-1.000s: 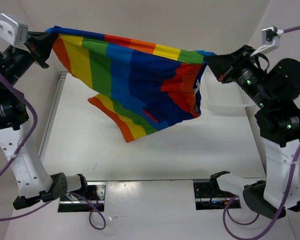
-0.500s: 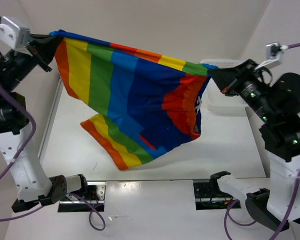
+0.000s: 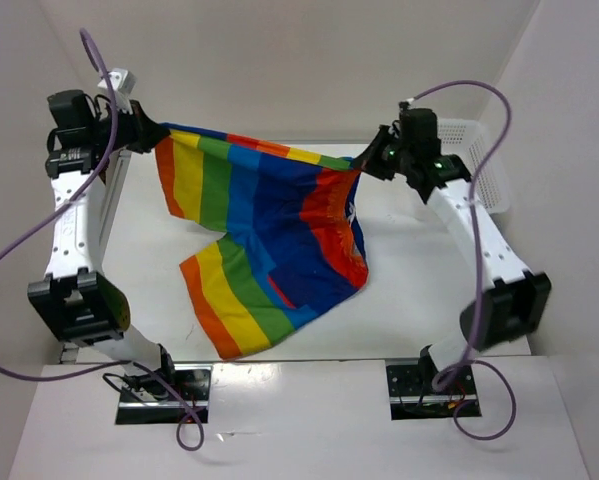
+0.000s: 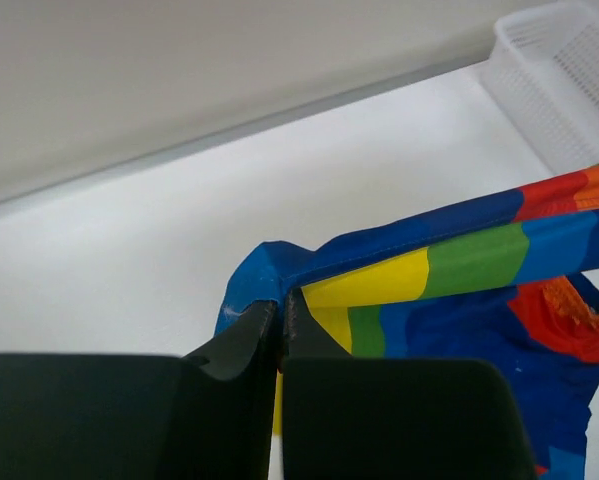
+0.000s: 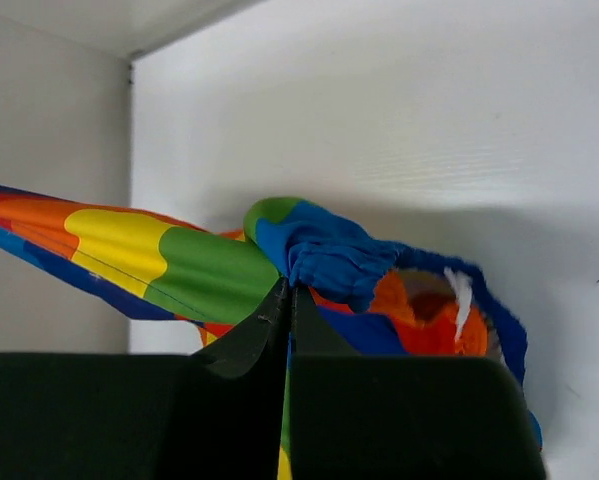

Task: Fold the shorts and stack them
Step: Flatten the shorts out, then fold the shorts

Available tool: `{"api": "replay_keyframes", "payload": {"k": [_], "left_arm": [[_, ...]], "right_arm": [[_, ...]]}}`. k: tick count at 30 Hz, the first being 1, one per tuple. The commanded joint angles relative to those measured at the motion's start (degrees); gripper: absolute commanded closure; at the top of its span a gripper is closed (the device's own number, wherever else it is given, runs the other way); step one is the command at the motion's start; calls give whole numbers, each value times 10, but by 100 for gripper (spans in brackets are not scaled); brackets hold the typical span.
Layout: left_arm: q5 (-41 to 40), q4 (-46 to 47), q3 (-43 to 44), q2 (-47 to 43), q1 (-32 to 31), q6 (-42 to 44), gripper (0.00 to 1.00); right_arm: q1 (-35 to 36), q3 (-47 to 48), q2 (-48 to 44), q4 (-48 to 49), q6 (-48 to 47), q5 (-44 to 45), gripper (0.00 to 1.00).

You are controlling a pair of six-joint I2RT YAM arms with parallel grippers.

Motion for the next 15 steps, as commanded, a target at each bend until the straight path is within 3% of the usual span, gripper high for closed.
{"api": "replay_keyframes", "payload": {"k": [1, 9, 15], "left_arm": [[-41, 94, -2, 40, 18, 17, 100], [-41, 117, 64, 122, 18, 17, 100], [-14, 111, -37, 61, 18, 17, 100]], "right_arm": [[-11, 50, 81, 44, -18, 40, 100], [-11, 218, 267, 22, -18, 27, 100], [-11, 213, 274, 16, -18, 8, 100]]}}
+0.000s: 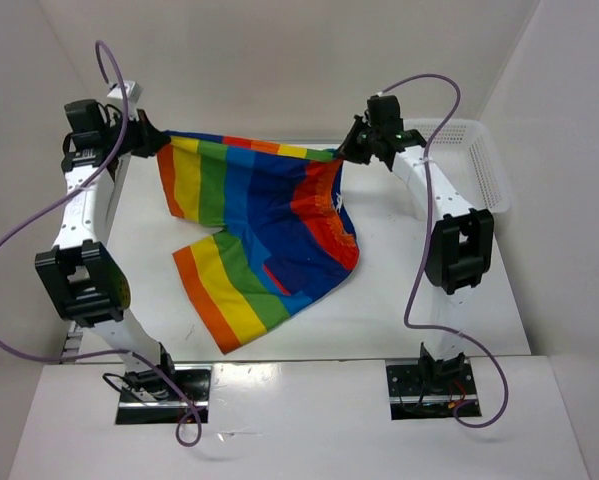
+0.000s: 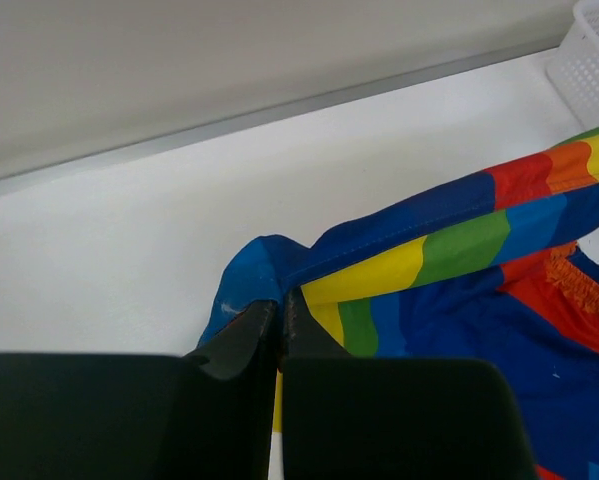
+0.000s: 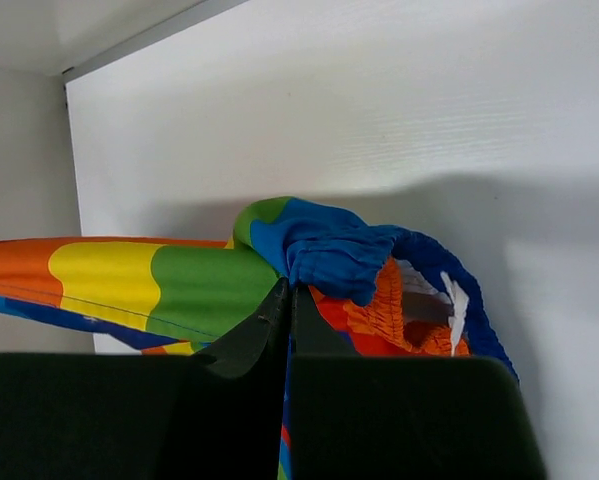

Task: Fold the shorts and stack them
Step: Fold the shorts

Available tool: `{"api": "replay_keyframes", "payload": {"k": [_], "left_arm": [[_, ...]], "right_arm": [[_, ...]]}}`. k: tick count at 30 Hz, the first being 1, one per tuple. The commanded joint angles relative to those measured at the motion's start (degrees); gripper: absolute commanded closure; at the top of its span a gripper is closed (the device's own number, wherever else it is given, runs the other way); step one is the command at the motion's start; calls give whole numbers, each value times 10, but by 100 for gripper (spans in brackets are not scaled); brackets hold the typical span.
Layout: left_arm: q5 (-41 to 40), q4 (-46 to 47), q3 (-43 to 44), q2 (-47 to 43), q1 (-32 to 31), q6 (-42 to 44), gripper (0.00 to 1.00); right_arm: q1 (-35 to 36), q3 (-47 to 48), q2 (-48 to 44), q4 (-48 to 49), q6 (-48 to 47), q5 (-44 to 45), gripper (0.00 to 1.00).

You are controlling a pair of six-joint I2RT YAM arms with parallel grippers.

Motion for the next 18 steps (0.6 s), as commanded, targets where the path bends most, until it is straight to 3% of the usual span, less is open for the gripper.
{"api": "replay_keyframes", "payload": {"k": [1, 10, 18], "left_arm": [[18, 37, -60, -92, 12, 17, 100], [58, 11, -354, -326, -23, 17, 100], [58, -57, -468, -517, -40, 17, 100]], "right_arm": [[-10, -12, -35, -4, -15, 0, 100], [-22, -222, -170, 9, -10, -32, 100], [-27, -308, -245, -26, -10, -48, 100]]}}
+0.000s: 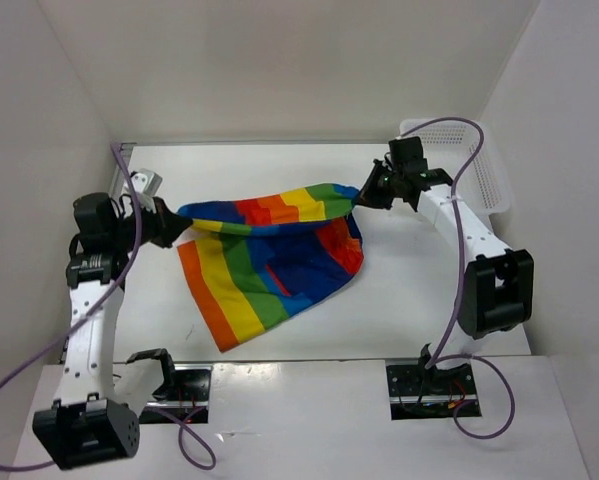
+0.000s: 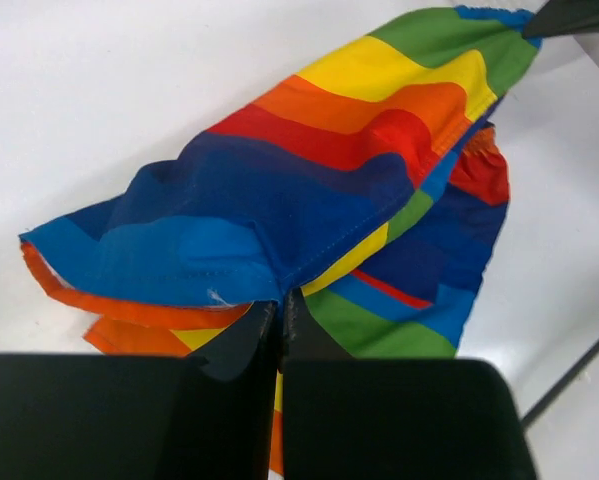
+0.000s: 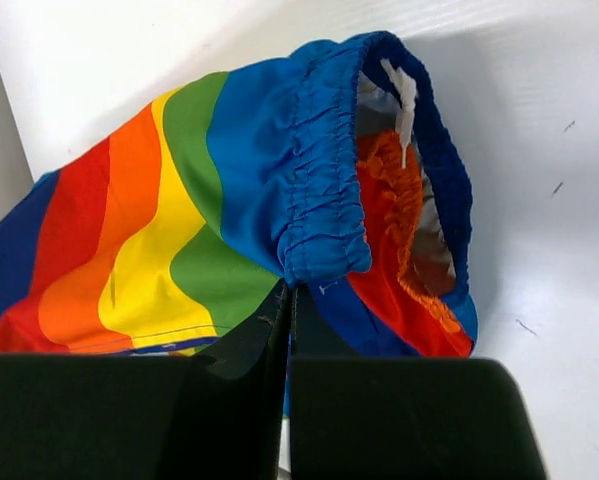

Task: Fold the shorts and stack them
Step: Fold the shorts

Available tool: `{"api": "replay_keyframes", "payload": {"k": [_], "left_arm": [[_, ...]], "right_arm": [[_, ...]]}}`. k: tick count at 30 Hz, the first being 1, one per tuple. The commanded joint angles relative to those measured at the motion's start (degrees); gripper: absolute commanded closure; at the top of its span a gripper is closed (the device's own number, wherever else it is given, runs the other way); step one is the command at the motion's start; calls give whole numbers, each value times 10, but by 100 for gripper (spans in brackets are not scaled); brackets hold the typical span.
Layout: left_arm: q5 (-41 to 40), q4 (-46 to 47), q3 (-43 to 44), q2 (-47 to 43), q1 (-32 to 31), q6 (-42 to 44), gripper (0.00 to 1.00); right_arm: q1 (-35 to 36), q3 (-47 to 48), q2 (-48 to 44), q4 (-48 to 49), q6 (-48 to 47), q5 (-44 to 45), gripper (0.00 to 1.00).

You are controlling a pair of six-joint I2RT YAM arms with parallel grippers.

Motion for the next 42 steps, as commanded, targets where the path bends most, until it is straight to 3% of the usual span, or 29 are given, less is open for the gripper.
{"api": "replay_keyframes", "payload": {"k": [1, 7, 17, 21, 22, 23, 25, 26, 28, 32, 36, 39, 42], "left_arm": [[22, -28, -25, -71, -7, 15, 100], [52, -146, -73, -205, -7, 15, 100], [64, -286, -122, -312, -13, 15, 100], [79, -314, -145, -369, -33, 15, 31], [71, -314, -150, -377, -42, 15, 14], [71, -314, -156, -377, -51, 15, 0], [44, -309, -156, -383, -75, 15, 0], [36, -302, -156, -378, -80, 15, 0], [10, -288, -149, -362, -87, 15, 0], [-12, -216, -137, -310, -87, 15, 0], [-52, -164, -128, -166, -87, 15, 14], [-134, -158, -109, -64, -87, 15, 15], [-152, -110, -119, 5, -87, 15, 15]], "right_arm": [[-4, -10, -40, -18, -11, -10, 100], [-20, -54, -96, -66, -16, -5, 100], [-20, -178, -198, -97, -27, 30, 100], [-20, -209, -212, -92, -32, 45, 98], [-20, -209, -212, -92, -24, 51, 92], [-20, -209, -212, -92, -24, 51, 66], [-20, -209, -212, -82, -19, 56, 40], [-20, -204, -207, -82, -19, 56, 20], [-20, -204, -201, -66, -19, 56, 13], [-20, -183, -181, -41, -14, 25, 11], [-20, -167, -130, -23, -14, 5, 11], [-26, -167, -85, 0, -14, 0, 13], [-31, -158, -42, 13, -20, 7, 16]]}}
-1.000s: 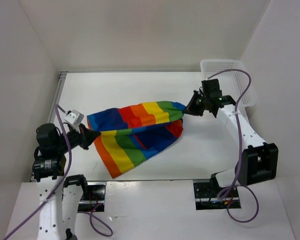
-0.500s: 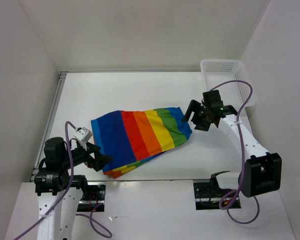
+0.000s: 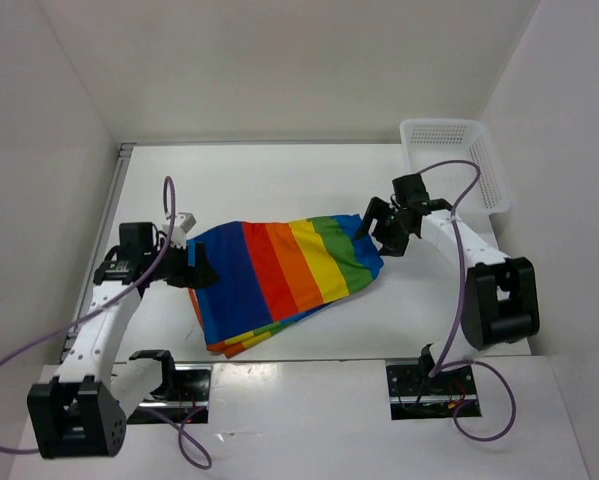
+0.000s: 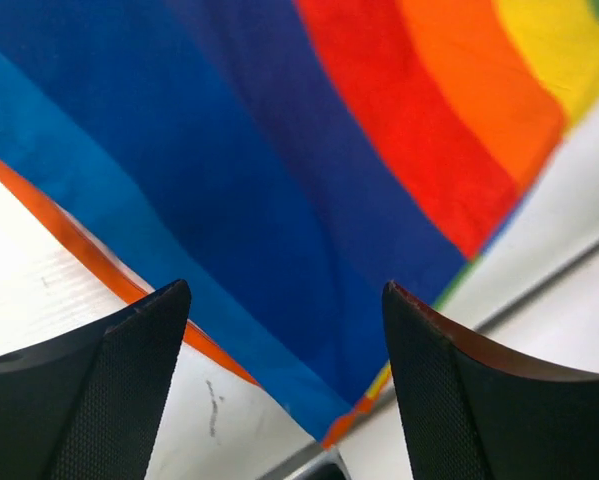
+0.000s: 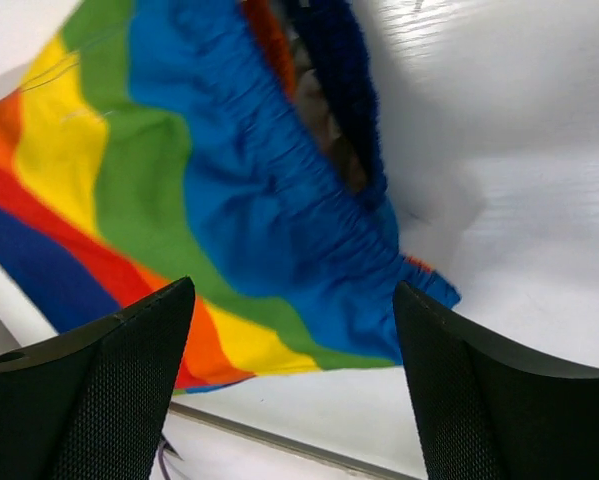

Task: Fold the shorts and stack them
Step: Fold the shorts

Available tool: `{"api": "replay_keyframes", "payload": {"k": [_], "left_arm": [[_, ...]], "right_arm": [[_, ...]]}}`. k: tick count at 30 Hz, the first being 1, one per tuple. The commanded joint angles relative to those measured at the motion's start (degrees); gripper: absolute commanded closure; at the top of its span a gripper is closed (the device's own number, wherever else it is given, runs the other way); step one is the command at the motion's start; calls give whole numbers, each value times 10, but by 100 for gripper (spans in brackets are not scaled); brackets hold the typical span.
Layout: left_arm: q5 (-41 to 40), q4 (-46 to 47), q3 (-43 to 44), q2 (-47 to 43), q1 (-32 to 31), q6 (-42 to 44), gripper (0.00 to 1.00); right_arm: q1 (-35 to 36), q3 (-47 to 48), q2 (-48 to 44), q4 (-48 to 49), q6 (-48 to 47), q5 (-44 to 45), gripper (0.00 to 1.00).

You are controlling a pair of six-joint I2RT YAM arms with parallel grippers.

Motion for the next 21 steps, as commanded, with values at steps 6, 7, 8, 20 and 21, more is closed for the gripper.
{"api": "replay_keyframes", "payload": {"k": [6, 7, 8, 20, 21], "left_arm": [[-61, 140, -42, 146, -23, 3, 18], [-68, 140, -42, 168, -23, 3, 18], [-75, 140, -36, 179, -29, 3, 18], [-104, 206, 65, 393, -34, 3, 23], [-104, 213, 81, 428, -34, 3, 25]], "right_arm": [[-10, 53, 71, 45, -8, 62, 10], [-10, 53, 80, 45, -14, 68, 10], [-10, 58, 87, 45, -19, 68, 10], [7, -15, 120, 91, 12, -1, 72], [19, -22, 120, 98, 17, -1, 75]]}}
